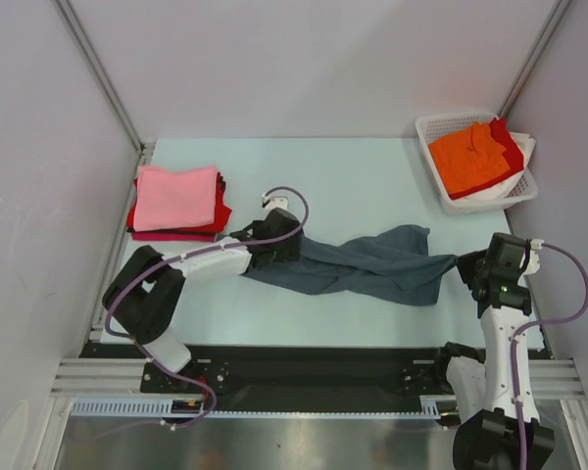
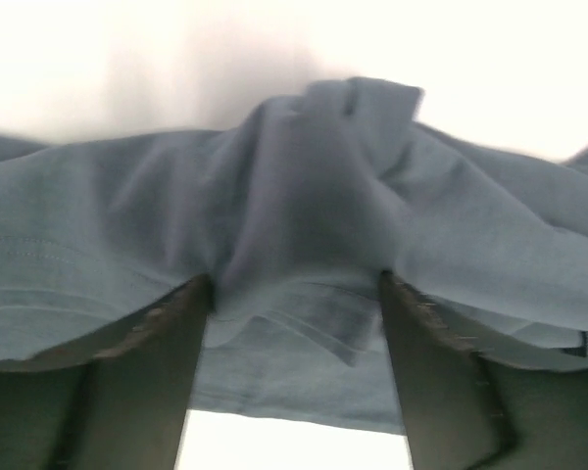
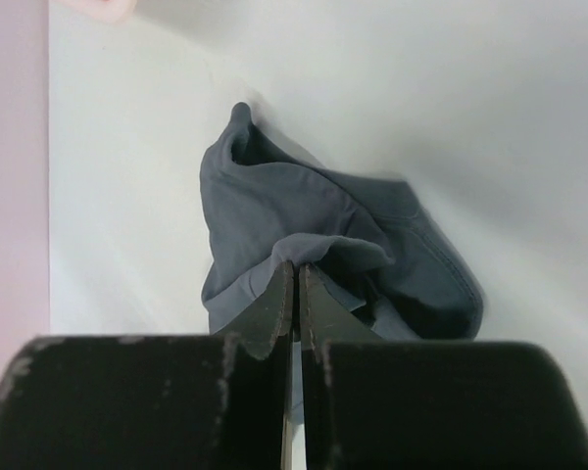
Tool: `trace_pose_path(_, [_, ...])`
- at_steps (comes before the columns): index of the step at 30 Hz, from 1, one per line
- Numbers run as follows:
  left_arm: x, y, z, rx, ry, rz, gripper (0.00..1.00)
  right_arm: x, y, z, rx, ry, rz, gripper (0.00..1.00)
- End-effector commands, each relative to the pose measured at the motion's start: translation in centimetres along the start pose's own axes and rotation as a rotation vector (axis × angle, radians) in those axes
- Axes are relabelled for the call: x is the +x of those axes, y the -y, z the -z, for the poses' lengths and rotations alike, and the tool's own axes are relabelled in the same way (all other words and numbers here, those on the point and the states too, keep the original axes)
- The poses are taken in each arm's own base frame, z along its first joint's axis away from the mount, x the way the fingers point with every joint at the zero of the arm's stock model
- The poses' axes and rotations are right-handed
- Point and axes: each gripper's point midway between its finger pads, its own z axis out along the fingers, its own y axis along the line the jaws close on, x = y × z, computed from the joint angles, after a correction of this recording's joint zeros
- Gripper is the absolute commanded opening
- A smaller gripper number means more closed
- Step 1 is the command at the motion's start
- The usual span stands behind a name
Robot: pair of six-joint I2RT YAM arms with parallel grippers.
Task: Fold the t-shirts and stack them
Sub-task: Flatten the tshirt out
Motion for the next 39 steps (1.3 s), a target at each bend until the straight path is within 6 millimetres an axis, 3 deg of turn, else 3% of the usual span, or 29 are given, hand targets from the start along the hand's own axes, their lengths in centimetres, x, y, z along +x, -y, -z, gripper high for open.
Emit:
trace_pose_path(1, [-2.1,1.5,0.6,-0.044,0.075,-0.038,0.71,-0.1,-1.7,-0.1,-0.075,-0.015,0.023,0.0])
trace_pose_path(3, [-1.6,1.4,0.5,-0.091,0.062,-0.077,0.66,-0.1,-1.8,-0.2,-0.082,-0.014,0.028,0.0])
trace_pose_path(8, [-1.7,1.2,1.9,-0.16,0.123,-0.135,0.79,-0.1,-1.7,-0.3,-0.08,-0.013,0.043,0.0])
trace_pose_path(10, [-1.6,1.7,2.1,-0.14,0.119,-0.15,0.77,0.1,-1.6,-0.3,-0.082,-0.019,0.041,0.0])
trace_pose_path(19, [0.3,0.7,0.0,-0.147,0.035,-0.133,0.4,0.5,-1.6,-0.2,-0.091,-0.034,0.043,0.0])
trace_pose_path(22, [0.8,-0.8,-0.7,-0.162,0.011,-0.11,0.3,0.5,-1.5,-0.2,-0.088,-0.034,0.045,0.0])
trace_pose_path(24, [0.8,-2.3,-0.4,-0.188,0.006,-0.087,0.14,0.4,-1.5,-0.1,-0.087,-0.031,0.045,0.0])
trace_pose_path(26, [-0.5,-3.4,0.9,-0.191,0.051,-0.032,0.0,0.3,-1.5,-0.1,-0.086,-0.027,0.044,0.0])
trace_pose_path(29, [-0.9,-4.3,2.5,-0.11,0.065,0.045,0.0,0.3,-1.4,-0.2,-0.079,-0.022,0.044,0.0])
trace_pose_path(32, [-1.8,-4.4,5.9,0.058,0.105,0.133,0.0,0.1,-1.2,-0.3,-0.068,-0.015,0.042,0.0])
trace_pose_path(39, [-2.2,-5.4,9.6,0.109,0.144,0.16,0.0,0.4,-1.2,-0.4,-0.075,-0.025,0.029,0.0])
